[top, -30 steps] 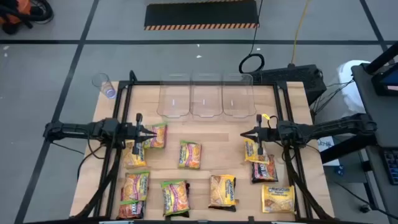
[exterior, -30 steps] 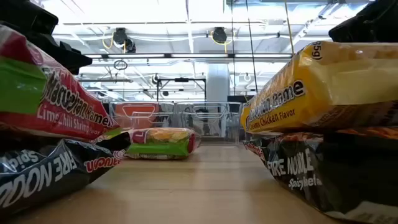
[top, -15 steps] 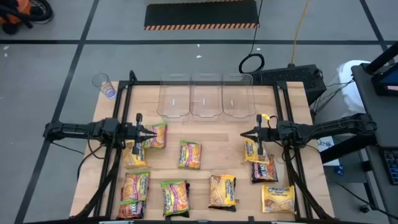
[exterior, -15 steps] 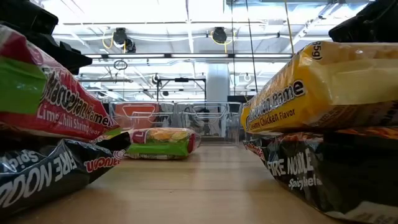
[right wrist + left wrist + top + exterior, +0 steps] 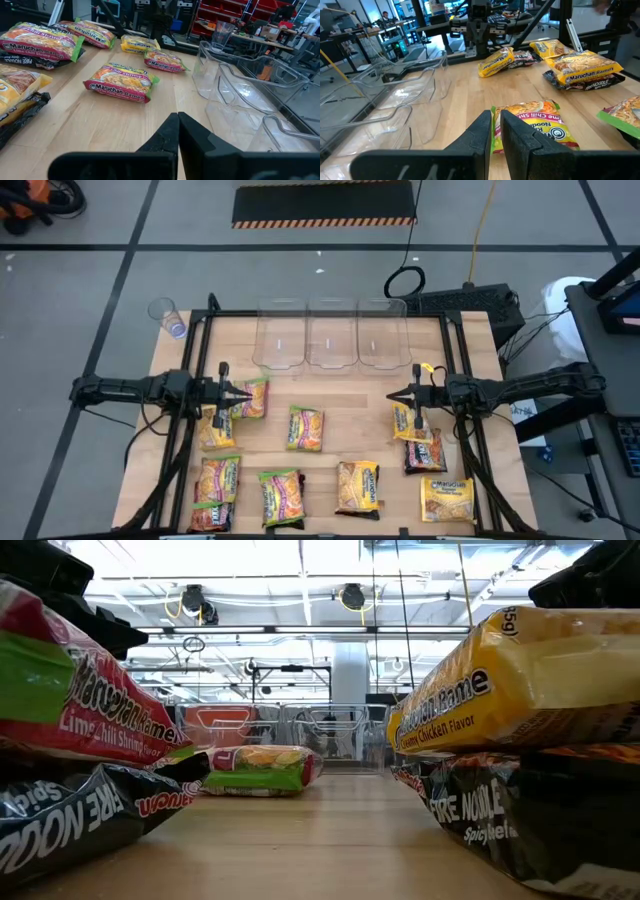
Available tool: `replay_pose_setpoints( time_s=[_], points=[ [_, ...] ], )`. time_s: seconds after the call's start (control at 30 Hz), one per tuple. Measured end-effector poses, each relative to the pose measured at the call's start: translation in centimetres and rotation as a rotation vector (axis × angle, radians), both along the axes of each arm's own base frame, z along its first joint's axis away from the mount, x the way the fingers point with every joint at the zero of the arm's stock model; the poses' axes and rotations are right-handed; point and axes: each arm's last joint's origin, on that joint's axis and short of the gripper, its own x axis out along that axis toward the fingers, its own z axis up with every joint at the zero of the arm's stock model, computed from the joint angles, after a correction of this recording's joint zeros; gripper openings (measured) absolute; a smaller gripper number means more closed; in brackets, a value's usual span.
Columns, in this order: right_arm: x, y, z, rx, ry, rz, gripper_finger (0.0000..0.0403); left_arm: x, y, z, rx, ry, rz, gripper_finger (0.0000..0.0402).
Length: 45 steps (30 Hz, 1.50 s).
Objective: Sort Maruchan noodles
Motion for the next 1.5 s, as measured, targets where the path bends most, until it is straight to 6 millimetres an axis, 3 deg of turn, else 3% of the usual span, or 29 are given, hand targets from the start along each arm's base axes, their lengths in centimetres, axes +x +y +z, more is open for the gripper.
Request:
replay_pose_setpoints(
  time_s=[1.5],
  points=[
    [0.04, 0.00, 0.29, 0.001, -0.030, 0.000, 0.0000, 0.00, 0.00, -0.02, 0.000, 0.001, 0.000, 0.0047]
  ],
)
